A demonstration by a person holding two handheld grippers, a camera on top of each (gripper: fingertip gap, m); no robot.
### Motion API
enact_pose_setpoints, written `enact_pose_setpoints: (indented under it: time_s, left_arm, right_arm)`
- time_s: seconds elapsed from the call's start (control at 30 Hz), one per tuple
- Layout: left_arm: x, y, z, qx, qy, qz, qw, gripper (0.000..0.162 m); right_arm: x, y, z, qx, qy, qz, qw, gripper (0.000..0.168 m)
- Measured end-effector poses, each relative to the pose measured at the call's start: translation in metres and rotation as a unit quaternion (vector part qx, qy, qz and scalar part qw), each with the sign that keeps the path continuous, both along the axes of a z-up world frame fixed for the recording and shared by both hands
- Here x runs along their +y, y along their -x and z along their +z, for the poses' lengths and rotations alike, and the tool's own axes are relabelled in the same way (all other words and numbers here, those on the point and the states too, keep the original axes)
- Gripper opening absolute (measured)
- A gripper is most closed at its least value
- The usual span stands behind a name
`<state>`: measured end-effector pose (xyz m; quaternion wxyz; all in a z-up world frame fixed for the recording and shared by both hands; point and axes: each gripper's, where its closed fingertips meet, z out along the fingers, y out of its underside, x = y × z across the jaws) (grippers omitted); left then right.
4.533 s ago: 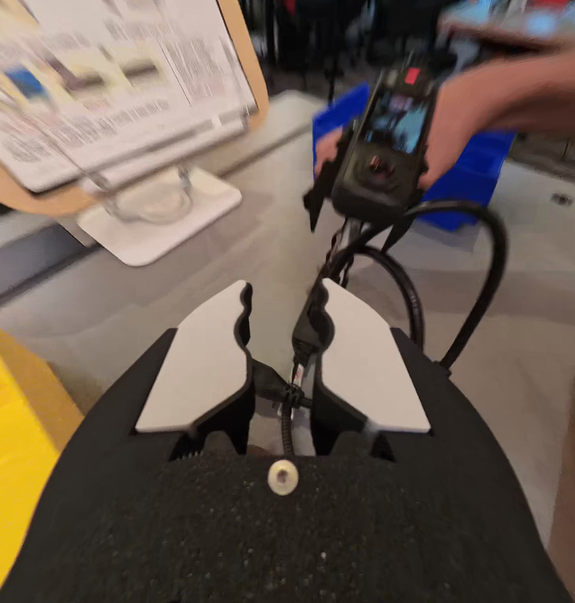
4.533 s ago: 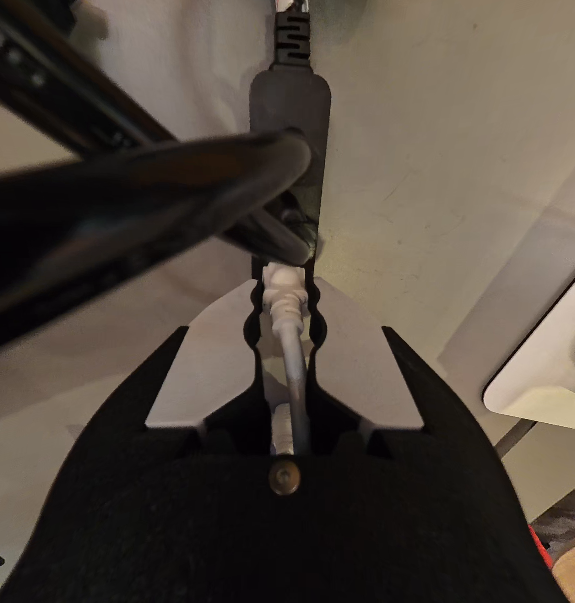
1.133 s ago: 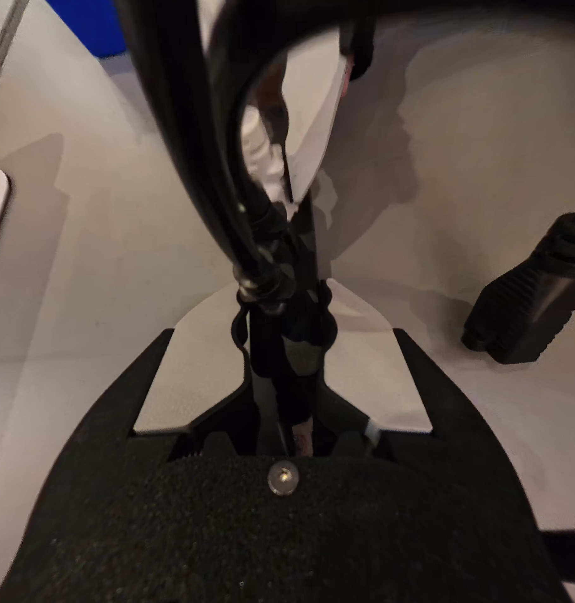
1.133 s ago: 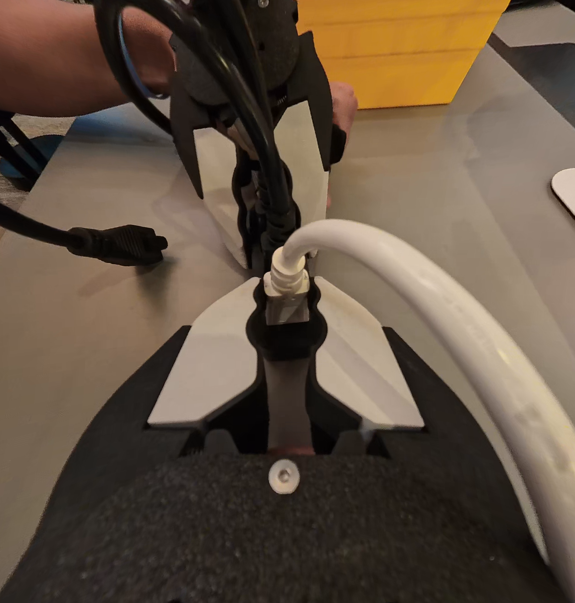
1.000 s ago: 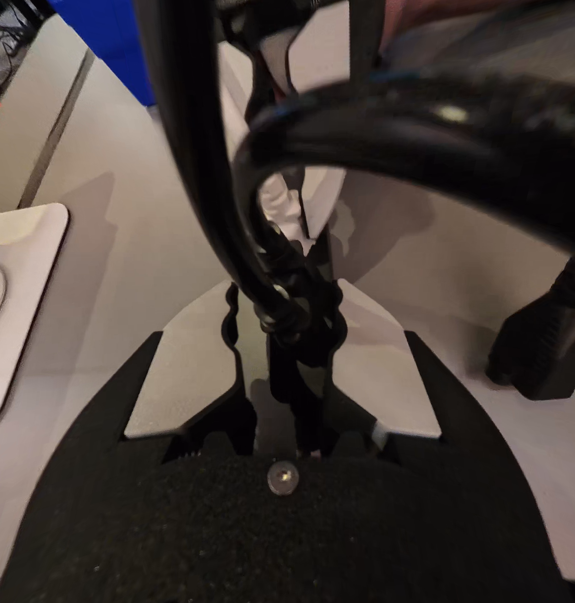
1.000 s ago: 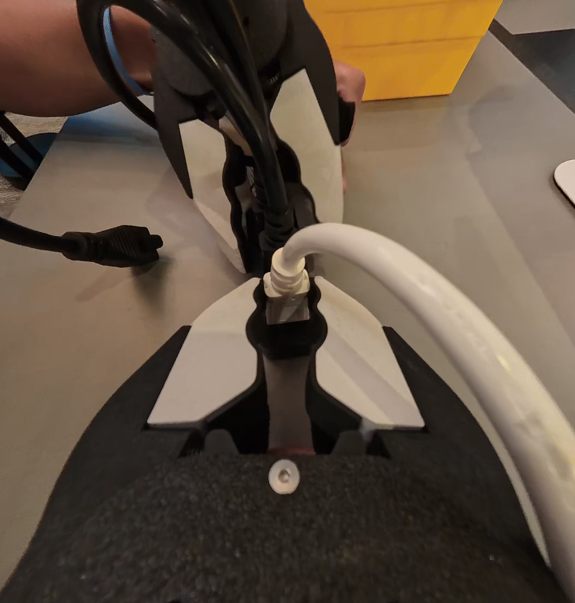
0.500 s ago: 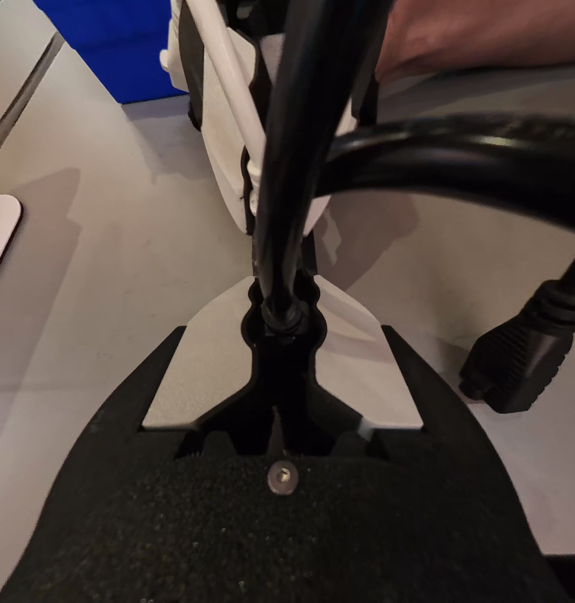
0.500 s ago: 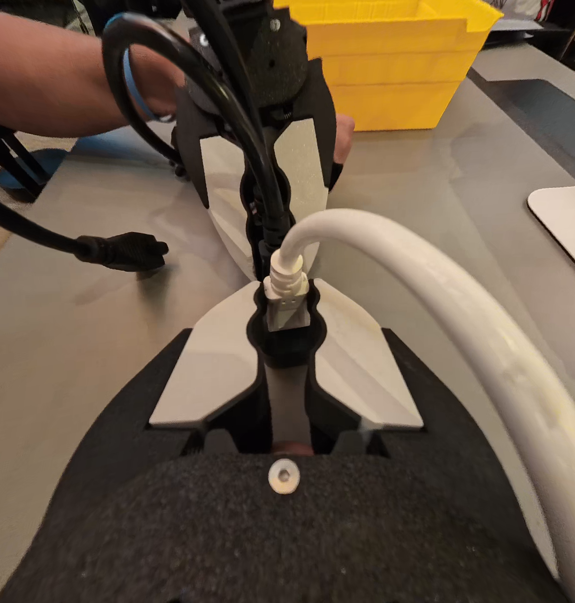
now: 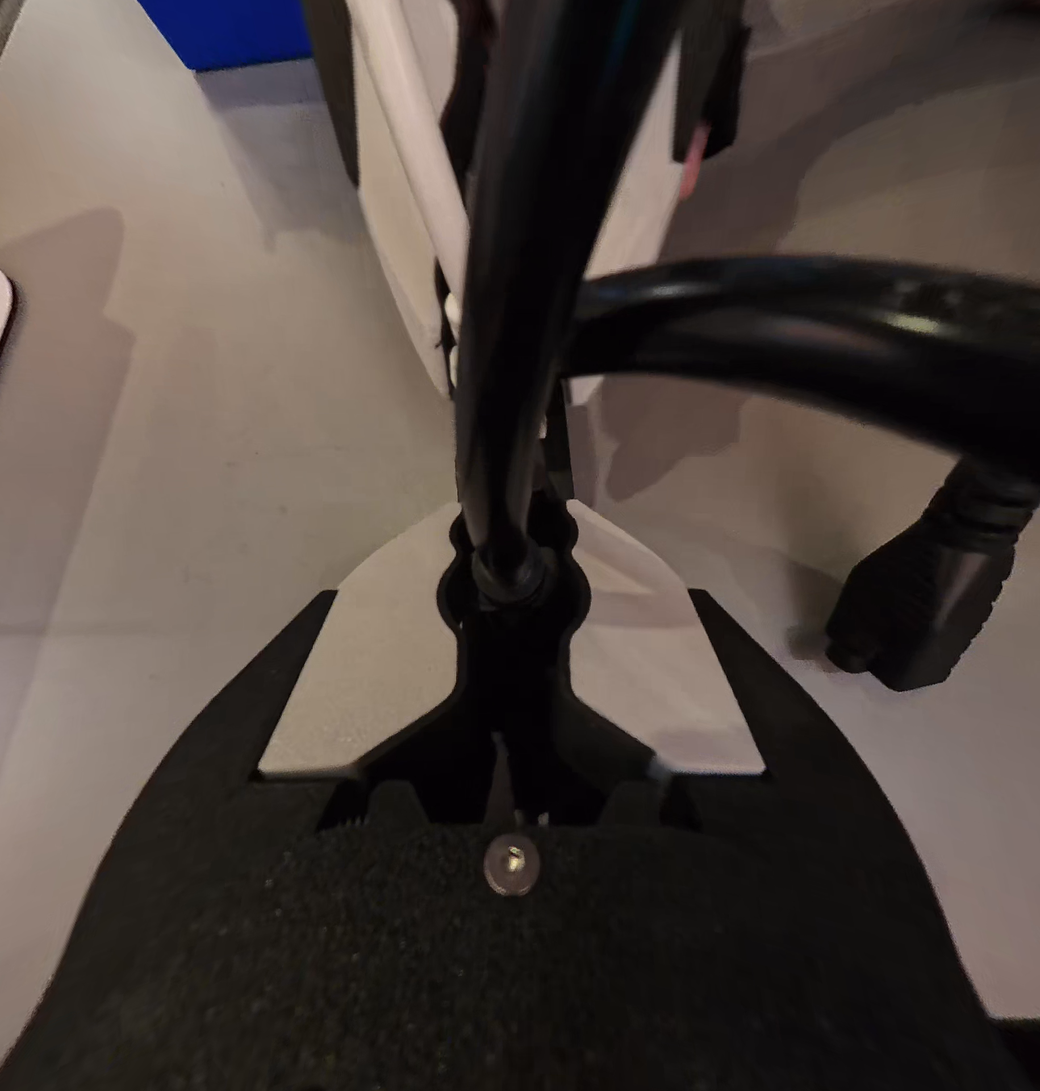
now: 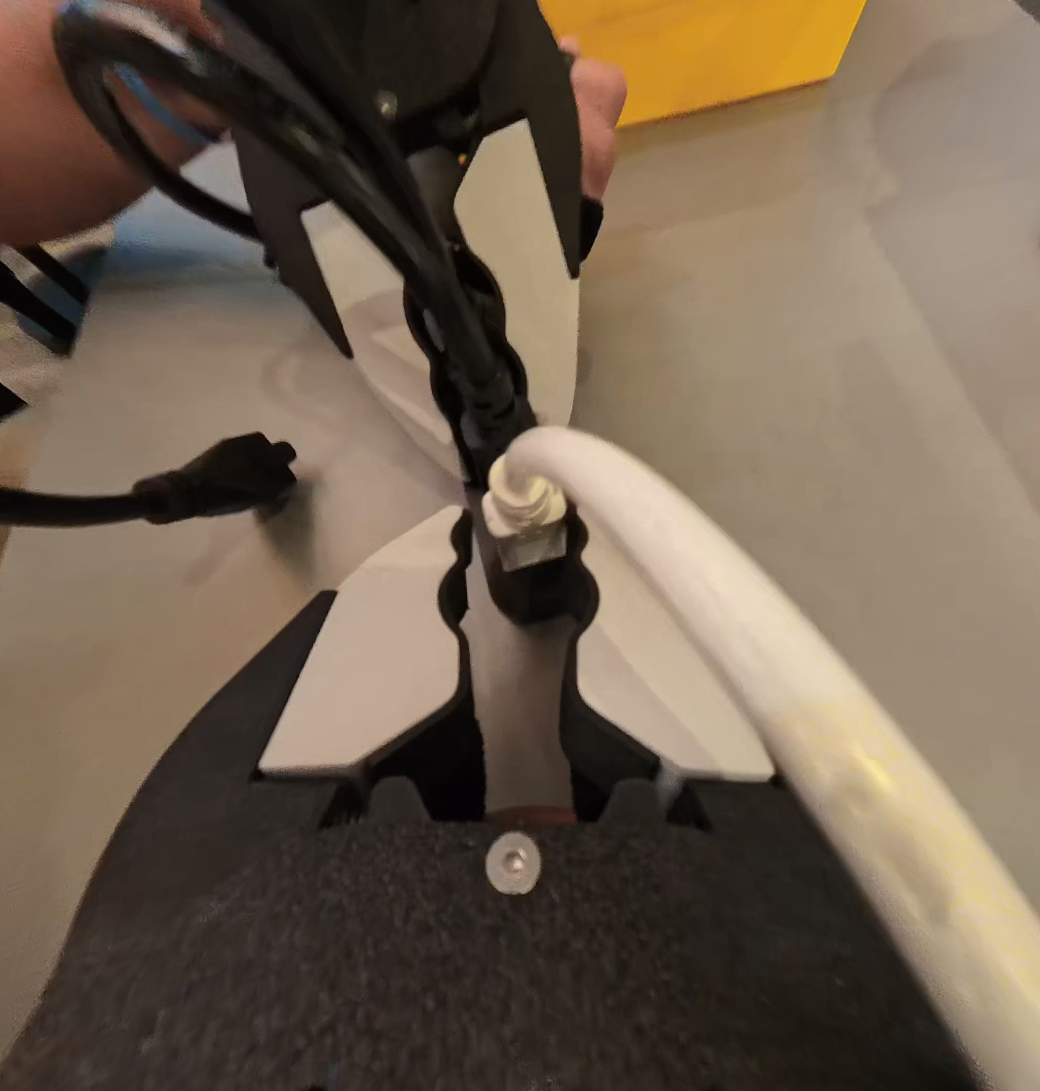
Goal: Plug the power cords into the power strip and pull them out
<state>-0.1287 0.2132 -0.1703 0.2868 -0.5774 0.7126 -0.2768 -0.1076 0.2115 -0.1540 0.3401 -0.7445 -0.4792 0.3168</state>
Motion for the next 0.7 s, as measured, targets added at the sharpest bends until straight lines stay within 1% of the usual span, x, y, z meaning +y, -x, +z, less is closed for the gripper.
enact_pose_setpoints:
  time_s: [0.1,0.13,0.17,0.2,0.23,0.27,0.3,0.33,0.37,0.4,0.43,0.47,0.5,0.53,0.57,0.63,0.7]
  left_arm:
    - [-0.001,-0.002,0.001,-0.022,0.007,-0.009,1.0,0.027]
    - [-0.001,-0.002,0.001,-0.022,0.007,-0.011,1.0,0.026]
    - [-0.001,-0.002,0.001,-0.022,0.008,-0.012,1.0,0.026]
    - [-0.001,-0.002,0.001,-0.022,0.008,-0.013,1.0,0.026]
    - [-0.001,-0.002,0.001,-0.022,0.007,-0.013,1.0,0.027]
    - [-0.001,-0.002,0.001,-0.022,0.006,-0.013,1.0,0.027]
    - [-0.001,-0.002,0.001,-0.023,0.005,-0.013,1.0,0.027]
    - [-0.001,-0.002,0.001,-0.023,0.005,-0.013,1.0,0.027]
    - [-0.001,-0.002,0.001,-0.023,0.005,-0.014,1.0,0.027]
    - [-0.001,-0.003,0.001,-0.024,0.004,-0.017,1.0,0.027]
    - [-0.001,-0.003,0.001,-0.025,0.003,-0.018,1.0,0.027]
    - [-0.001,-0.003,0.001,-0.026,0.002,-0.019,0.999,0.027]
    - [-0.001,-0.004,0.001,-0.026,0.001,-0.02,0.999,0.027]
    - [-0.001,-0.004,0.001,-0.027,0.0,-0.02,0.999,0.027]
    - [0.0,-0.004,0.001,-0.028,-0.002,-0.019,0.999,0.027]
    - [0.0,-0.004,0.001,-0.029,-0.003,-0.017,0.999,0.027]
    - [0.0,-0.004,0.001,-0.029,-0.003,-0.015,0.999,0.027]
  right_arm:
    - [-0.014,-0.008,-0.003,-0.054,-0.019,0.004,0.998,0.042]
    - [-0.017,-0.009,-0.004,-0.064,-0.028,0.008,0.998,0.033]
    - [-0.016,-0.009,-0.005,-0.069,-0.037,0.01,0.997,0.03]
    - [-0.011,-0.011,-0.006,-0.08,-0.044,0.003,0.996,0.023]
    - [-0.009,-0.014,-0.008,-0.094,-0.031,-0.006,0.995,0.021]
    - [-0.018,-0.014,-0.005,-0.099,0.007,0.003,0.995,0.027]
    - [-0.033,-0.013,0.003,-0.097,0.041,0.022,0.994,0.029]
    - [-0.043,-0.016,0.014,-0.105,0.046,0.025,0.993,0.028]
    - [-0.052,-0.019,0.029,-0.109,0.027,0.022,0.993,0.03]
    - [-0.059,-0.02,0.052,-0.092,-0.001,0.026,0.995,0.033]
    - [-0.059,-0.022,0.08,-0.065,-0.037,0.017,0.997,0.032]
    - [-0.049,-0.028,0.105,-0.058,-0.08,-0.004,0.995,0.03]
    - [-0.036,-0.035,0.123,-0.073,-0.113,-0.014,0.991,0.026]
    - [-0.025,-0.036,0.132,-0.098,-0.125,-0.001,0.987,0.026]
    - [-0.014,-0.036,0.129,-0.137,-0.112,0.015,0.984,0.027]
    - [-0.004,-0.031,0.103,-0.22,-0.036,0.066,0.973,0.04]
    - [-0.003,-0.017,0.078,-0.253,0.023,0.112,0.961,0.04]
